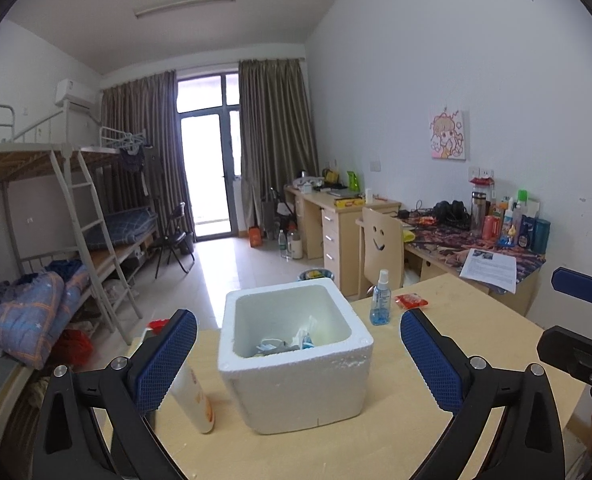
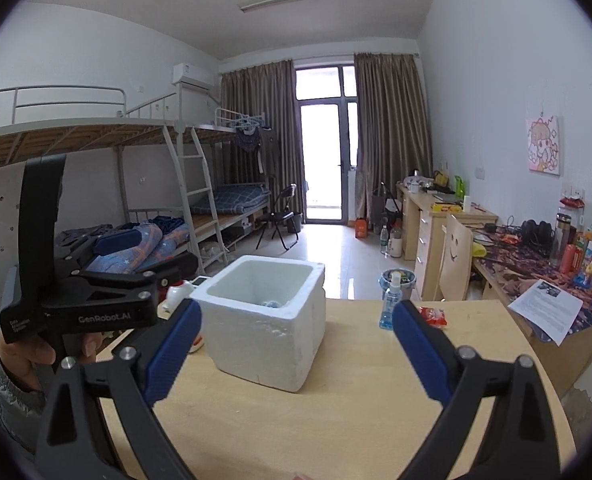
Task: Organize soft objects
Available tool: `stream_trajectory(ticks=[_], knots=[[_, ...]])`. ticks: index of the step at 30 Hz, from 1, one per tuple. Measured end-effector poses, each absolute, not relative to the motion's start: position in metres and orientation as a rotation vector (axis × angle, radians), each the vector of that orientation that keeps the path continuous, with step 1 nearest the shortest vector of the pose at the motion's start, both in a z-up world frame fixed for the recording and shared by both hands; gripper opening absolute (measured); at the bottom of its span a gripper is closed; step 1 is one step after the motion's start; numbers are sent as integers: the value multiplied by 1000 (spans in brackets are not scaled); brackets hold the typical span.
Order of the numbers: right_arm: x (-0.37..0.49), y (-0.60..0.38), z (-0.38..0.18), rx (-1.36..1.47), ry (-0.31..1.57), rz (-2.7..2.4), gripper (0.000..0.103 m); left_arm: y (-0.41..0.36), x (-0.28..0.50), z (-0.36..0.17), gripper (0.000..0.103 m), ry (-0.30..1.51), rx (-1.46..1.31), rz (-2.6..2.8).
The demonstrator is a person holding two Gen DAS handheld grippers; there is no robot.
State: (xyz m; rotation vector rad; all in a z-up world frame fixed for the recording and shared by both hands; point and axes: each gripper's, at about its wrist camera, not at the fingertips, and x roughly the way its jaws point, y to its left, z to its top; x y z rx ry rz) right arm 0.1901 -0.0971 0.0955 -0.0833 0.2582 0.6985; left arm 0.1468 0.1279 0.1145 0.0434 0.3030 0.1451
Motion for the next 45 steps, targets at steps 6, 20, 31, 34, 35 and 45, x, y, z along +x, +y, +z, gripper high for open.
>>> stream_trajectory(ticks=[6,20,31,34,35,45], knots=[[173,-100,100,-88,228,729,98,129,119,120,102,272,29,165],[167,-104,91,-106,198,822,98,114,77,106,102,218,-14,195],[162,-121,68,-77,214,834,98,99,64,83,102,180,-53,196],[160,-128,60,-63,216,830,98,99,59,80,102,168,-68,205],[159,-129,59,-60,218,828,98,100,58,77,102,166,-75,208],[145,-129,25,-60,242,806,98,98,41,51,102,153,-65,257]])
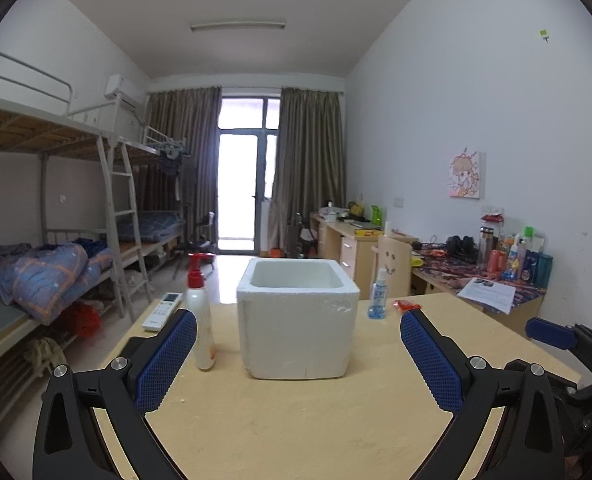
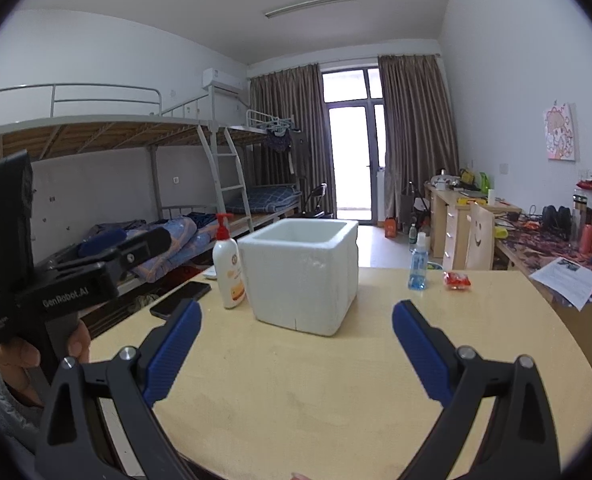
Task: Organize soft objects
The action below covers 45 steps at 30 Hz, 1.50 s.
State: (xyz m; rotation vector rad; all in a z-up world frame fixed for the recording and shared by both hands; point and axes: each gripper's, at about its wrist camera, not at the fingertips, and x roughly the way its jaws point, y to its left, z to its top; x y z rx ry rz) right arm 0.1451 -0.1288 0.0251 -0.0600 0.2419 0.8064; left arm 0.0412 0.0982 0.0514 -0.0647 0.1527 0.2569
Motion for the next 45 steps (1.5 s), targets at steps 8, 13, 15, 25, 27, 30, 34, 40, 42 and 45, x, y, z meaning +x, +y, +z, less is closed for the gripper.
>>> stream_trajectory(ticks=[8,13,15,25,27,30,34,40,42,45], knots=[[126,-136,8,-34,210,774,98,92,26,39,102,154,-78,257],[112,-138,3,-44,200,752,100,84,14,35,102,151,-67,256],[107,-141,2,-41,197,752,102,80,10,33,102,153,-57,259],[88,-155,2,-11,174,747,102,65,-8,30,102,146,-35,245],[85,-157,3,-11,164,738,102,64,-11,32,102,139,-33,246],[84,-159,4,-6,155,735,102,63,-11,31,102,138,-33,245],[90,-158,1,-5,167,740,102,63,-8,28,102,153,-34,241],[93,-157,-5,-15,185,733,102,65,-3,24,102,180,-32,247],[93,-158,-6,-16,185,736,102,65,-3,24,102,181,-28,246],[94,-157,-6,-17,193,734,102,66,-2,22,102,193,-23,238]])
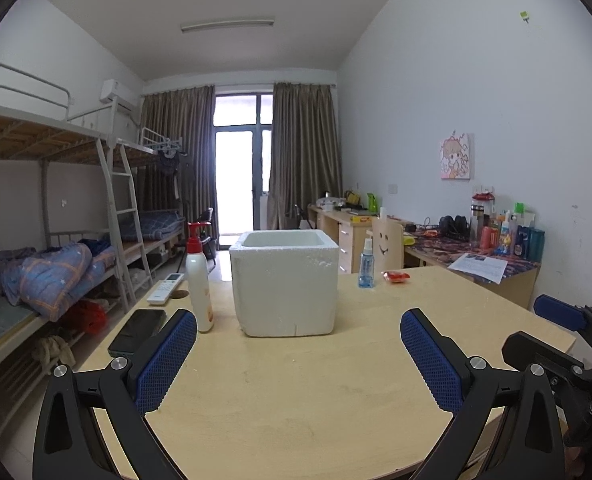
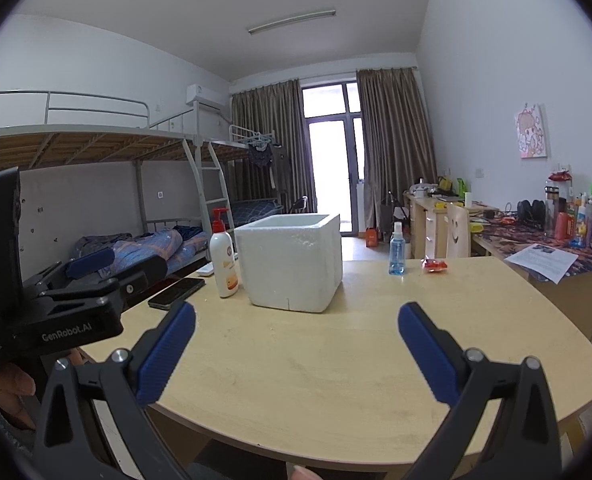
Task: Organize soft objects
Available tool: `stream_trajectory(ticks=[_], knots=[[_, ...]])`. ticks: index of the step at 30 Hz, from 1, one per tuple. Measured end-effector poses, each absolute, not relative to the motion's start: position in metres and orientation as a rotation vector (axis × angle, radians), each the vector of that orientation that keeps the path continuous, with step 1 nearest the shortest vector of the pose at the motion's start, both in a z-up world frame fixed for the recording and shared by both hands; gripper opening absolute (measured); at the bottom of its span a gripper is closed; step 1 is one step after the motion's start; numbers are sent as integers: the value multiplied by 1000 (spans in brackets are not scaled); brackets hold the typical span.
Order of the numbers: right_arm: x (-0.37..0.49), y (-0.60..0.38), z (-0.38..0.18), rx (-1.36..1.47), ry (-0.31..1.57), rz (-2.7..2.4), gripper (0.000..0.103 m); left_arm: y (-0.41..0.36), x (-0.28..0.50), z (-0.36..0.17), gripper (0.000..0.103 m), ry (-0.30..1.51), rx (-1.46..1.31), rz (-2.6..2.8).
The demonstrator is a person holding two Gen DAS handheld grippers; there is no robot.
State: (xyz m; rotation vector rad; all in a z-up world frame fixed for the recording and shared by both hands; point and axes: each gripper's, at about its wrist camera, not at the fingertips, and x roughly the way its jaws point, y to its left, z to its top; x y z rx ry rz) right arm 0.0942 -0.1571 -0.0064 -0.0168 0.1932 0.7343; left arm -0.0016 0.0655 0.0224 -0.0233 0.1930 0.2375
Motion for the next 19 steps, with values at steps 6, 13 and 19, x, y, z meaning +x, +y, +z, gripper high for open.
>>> stream_trajectory(ticks=[6,13,19], knots=[[92,-157,-6,-13,196,731,102,65,-1,22,102,191,-17,247],[91,-156,-6,-21,198,731,102,65,-3,19,102,186,-16,249],[91,-156,-6,-23,202,730,102,62,-5,19,102,180,-10,238]])
